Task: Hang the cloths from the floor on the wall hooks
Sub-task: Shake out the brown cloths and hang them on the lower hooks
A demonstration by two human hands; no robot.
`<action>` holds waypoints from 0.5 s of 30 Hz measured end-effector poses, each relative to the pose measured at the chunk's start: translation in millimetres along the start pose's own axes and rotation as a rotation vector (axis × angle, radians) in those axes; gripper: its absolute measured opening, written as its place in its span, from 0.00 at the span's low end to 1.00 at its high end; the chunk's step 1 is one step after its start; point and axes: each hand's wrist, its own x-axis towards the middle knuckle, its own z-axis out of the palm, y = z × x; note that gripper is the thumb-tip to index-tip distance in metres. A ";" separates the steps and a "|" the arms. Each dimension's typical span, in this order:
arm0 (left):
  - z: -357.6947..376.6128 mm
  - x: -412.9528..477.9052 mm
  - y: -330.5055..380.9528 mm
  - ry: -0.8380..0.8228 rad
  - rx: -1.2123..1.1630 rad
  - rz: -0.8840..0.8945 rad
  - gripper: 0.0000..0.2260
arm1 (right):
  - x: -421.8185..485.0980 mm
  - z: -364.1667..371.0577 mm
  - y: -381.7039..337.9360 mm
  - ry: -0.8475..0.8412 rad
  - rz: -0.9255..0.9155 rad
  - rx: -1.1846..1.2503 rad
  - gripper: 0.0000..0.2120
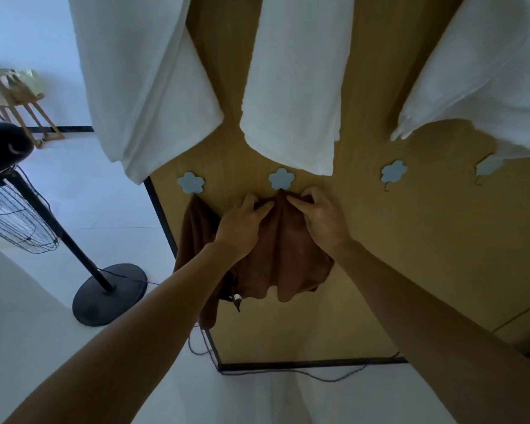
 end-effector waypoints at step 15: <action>16.5 18.6 22.4 0.104 -0.307 -0.110 0.16 | -5.2 2.1 -13.1 0.001 0.058 -0.108 0.16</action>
